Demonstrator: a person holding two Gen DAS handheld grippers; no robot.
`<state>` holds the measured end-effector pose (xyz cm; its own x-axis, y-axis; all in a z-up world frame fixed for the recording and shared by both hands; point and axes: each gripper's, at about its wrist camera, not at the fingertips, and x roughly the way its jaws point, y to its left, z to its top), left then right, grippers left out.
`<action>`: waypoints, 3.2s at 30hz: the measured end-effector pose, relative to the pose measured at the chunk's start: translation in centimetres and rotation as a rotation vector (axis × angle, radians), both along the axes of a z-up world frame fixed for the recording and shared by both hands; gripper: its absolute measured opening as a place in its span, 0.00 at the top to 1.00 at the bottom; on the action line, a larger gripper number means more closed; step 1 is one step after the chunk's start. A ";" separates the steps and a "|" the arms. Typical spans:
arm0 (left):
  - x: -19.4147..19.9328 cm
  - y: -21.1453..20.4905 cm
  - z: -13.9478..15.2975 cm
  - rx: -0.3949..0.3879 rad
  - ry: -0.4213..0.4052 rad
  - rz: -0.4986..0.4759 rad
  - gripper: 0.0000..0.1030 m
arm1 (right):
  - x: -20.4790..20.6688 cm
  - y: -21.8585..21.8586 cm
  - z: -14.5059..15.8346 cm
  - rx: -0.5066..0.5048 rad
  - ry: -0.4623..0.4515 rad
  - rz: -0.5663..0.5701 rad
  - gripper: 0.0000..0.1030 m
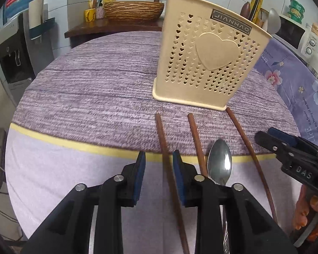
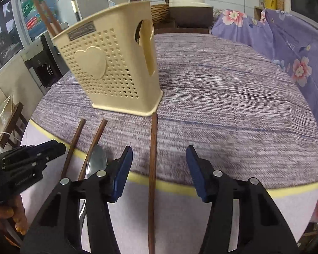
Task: Organize utensils
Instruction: 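Grasp a brown chopstick with the right tool while the left grasps another brown chopstick, then lift both brown chopsticks upright and carry them over the holder, then lower both chopsticks into the holder and open both tools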
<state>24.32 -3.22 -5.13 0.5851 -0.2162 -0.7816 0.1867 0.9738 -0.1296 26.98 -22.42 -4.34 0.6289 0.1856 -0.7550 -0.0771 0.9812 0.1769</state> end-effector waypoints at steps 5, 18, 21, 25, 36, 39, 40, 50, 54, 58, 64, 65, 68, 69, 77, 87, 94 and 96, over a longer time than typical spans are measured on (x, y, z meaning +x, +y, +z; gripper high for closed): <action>1.6 -0.7 -0.5 0.055 -0.002 0.029 0.61 | 2.7 0.8 -1.2 -0.026 0.027 0.012 0.61; 3.1 -1.6 -1.1 0.094 0.001 0.033 0.90 | 4.7 2.5 -1.9 -0.163 0.021 0.020 0.91; 3.1 -1.8 -1.1 0.102 -0.004 0.030 0.91 | 4.7 2.4 -2.0 -0.169 0.013 0.023 0.92; 3.1 -1.7 -1.1 0.094 -0.007 0.034 0.91 | 4.2 2.3 -1.9 -0.139 0.014 0.021 0.92; 0.4 0.3 2.6 -0.026 -0.075 0.034 0.91 | 0.4 0.6 1.7 -0.036 -0.084 0.006 0.92; -1.0 0.8 5.0 -0.064 -0.125 0.029 0.91 | -1.7 -0.3 4.3 0.005 -0.142 -0.001 0.92; -1.6 1.0 5.9 -0.076 -0.148 0.025 0.92 | -2.2 -0.6 5.1 0.014 -0.161 -0.002 0.92; -6.1 3.1 13.4 -0.128 -0.340 0.006 0.92 | -8.8 -3.4 14.2 0.047 -0.369 0.008 0.92; -6.0 3.3 14.7 -0.129 -0.361 0.003 0.92 | -9.7 -3.9 15.7 0.050 -0.387 0.005 0.92; -5.8 2.9 14.9 -0.120 -0.368 0.002 0.92 | -9.9 -4.1 16.2 0.045 -0.396 0.001 0.92; -6.1 3.0 15.5 -0.119 -0.383 -0.004 0.92 | -10.0 -4.3 16.5 0.039 -0.401 0.000 0.92; -6.1 3.0 15.5 -0.120 -0.385 -0.005 0.92 | -10.0 -4.3 16.6 0.039 -0.401 0.001 0.92; -6.0 3.0 15.7 -0.118 -0.390 -0.002 0.92 | -10.0 -4.3 16.7 0.039 -0.405 0.001 0.92; -5.9 3.0 15.7 -0.118 -0.391 0.000 0.92 | -10.0 -4.2 16.8 0.037 -0.408 0.002 0.92; -5.4 2.7 16.2 -0.108 -0.398 -0.009 0.92 | -9.4 -4.1 17.4 0.026 -0.412 0.006 0.92; -4.1 2.1 20.1 -0.159 -0.404 -0.067 0.92 | -7.8 -3.4 21.3 0.047 -0.437 0.068 0.92; -2.4 1.7 28.1 -0.240 -0.513 -0.048 0.92 | -4.6 -2.5 29.8 0.100 -0.539 0.093 0.92; -1.4 1.2 29.7 -0.249 -0.530 -0.015 0.92 | -3.3 -2.0 31.7 0.098 -0.566 0.074 0.92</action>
